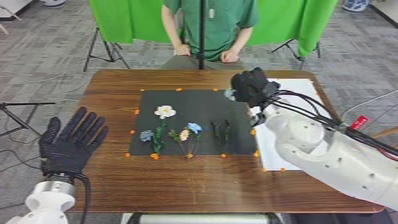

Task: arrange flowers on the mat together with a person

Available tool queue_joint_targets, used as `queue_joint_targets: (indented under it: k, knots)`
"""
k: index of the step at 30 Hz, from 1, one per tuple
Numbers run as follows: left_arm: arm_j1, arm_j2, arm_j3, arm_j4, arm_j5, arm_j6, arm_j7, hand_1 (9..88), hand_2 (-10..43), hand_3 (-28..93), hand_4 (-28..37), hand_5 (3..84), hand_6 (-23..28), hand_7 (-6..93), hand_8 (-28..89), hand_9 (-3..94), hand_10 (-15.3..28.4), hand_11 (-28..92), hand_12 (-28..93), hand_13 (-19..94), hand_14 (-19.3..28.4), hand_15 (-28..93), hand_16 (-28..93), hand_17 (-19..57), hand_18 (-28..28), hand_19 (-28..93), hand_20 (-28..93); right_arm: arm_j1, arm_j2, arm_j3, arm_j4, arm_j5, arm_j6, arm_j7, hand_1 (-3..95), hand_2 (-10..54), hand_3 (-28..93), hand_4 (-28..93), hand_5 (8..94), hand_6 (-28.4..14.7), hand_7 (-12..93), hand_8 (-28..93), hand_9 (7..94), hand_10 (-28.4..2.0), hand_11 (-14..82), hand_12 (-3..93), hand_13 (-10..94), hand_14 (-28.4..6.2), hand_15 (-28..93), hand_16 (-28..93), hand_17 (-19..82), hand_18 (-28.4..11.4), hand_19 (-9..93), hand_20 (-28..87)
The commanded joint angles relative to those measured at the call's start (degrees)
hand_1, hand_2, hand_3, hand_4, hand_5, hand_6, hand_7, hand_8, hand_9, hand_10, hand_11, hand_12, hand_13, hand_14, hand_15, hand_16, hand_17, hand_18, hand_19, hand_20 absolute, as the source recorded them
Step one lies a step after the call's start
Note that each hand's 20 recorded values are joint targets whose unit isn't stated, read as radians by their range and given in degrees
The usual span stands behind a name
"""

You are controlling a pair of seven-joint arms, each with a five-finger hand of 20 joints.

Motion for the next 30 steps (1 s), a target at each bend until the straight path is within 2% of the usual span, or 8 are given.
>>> queue_joint_targets:
  k: [1,8,11,13,19,21,26,30]
  knots:
    - [0.3,0.02,0.21,0.02,-0.04,2.05,0.27,21.4,16.4,73,-28.3,43.3,8.7,11.6,-8,37.6,15.3,19,10,28,15.6,32,-6,-6.7,15.2,37,14,1.9,-0.4,-7.1,1.6,-4.3,0.3,-0.6,53.3,-2.4,67,-28,61.3,2.3,43,-5,72.1,-9.3,15.3,34.1,59,-6.1,35,34,24,-16.7,63,22]
    - [0.3,0.02,0.2,-0.06,-0.34,2.33,0.52,21.2,16.7,73,-28.3,43.8,8.9,11.7,-9,38.1,15.6,19,10,28,15.7,33,-6,-6.6,15.2,37,14,3.0,-1.8,-11.4,3.9,-7.7,3.4,2.5,53.0,-2.8,67,-28,60.7,2.0,42,-6,71.0,-9.4,16.2,32.9,58,-6.7,37,32,24,-17.0,64,22]
    - [0.0,0.02,0.56,-0.06,-1.18,2.98,0.89,21.1,16.8,73,-28.3,43.9,9.0,11.8,-9,38.2,15.6,19,10,28,15.8,33,-6,-6.7,15.2,37,14,4.8,-2.7,-14.4,5.5,-9.7,5.1,3.6,53.2,-3.3,68,-28,60.8,2.0,42,-6,71.2,-9.5,16.3,32.6,58,-6.6,37,32,24,-17.3,65,22]
    - [-0.1,0.0,0.52,0.0,-0.92,2.65,0.73,21.2,16.8,73,-28.3,44.0,9.0,11.8,-9,38.6,15.7,20,10,28,15.8,34,-6,-6.8,15.3,37,15,4.8,-3.0,-14.8,5.6,-10.2,5.5,4.5,53.4,-3.6,68,-28,60.8,1.7,41,-6,71.1,-9.7,16.2,32.6,58,-6.6,37,32,24,-17.4,65,22]
    - [0.1,0.23,0.36,-0.01,-1.51,2.91,0.72,21.3,16.8,73,-28.3,44.2,9.1,12.0,-9,38.8,15.7,20,10,28,15.8,34,-7,-6.9,15.3,38,15,3.6,-2.5,-14.2,4.4,-10.3,4.1,3.4,53.4,-4.4,68,-28,60.2,1.3,40,-7,69.6,-10.1,16.2,31.2,57,-6.8,38,31,24,-17.6,65,22]
    - [0.0,0.14,0.2,0.32,-0.97,2.03,0.55,21.2,16.9,74,-28.3,44.2,9.0,12.0,-9,38.8,15.7,20,10,29,15.8,34,-7,-6.9,15.3,38,15,3.4,-2.6,-14.1,4.2,-10.3,3.8,3.6,53.3,-4.8,69,-28,60.0,1.3,40,-7,69.0,-10.1,16.3,30.5,57,-6.9,38,31,24,-17.6,66,22]
    - [-0.4,0.35,0.27,0.57,-0.98,1.71,0.42,22.5,15.4,75,-28.3,44.2,9.0,12.2,-9,38.6,15.7,20,10,28,15.8,34,-7,-6.9,15.3,38,15,2.3,-2.6,-12.7,3.3,-9.9,2.4,3.7,53.0,-6.7,70,-28,57.4,1.1,40,-8,66.0,-10.2,18.9,27.6,54,-8.0,40,28,24,-17.5,66,21]
    - [-0.2,0.16,-0.01,0.38,-0.88,2.03,0.41,23.9,13.9,75,-28.3,44.1,8.9,12.2,-9,38.5,15.6,20,10,28,15.8,35,-7,-6.8,15.3,38,14,1.5,-2.3,-11.9,2.2,-9.4,1.7,3.2,52.1,-8.2,72,-28,57.2,1.0,37,-7,64.5,-10.2,20.2,26.1,53,-8.7,40,25,24,-17.6,66,20]
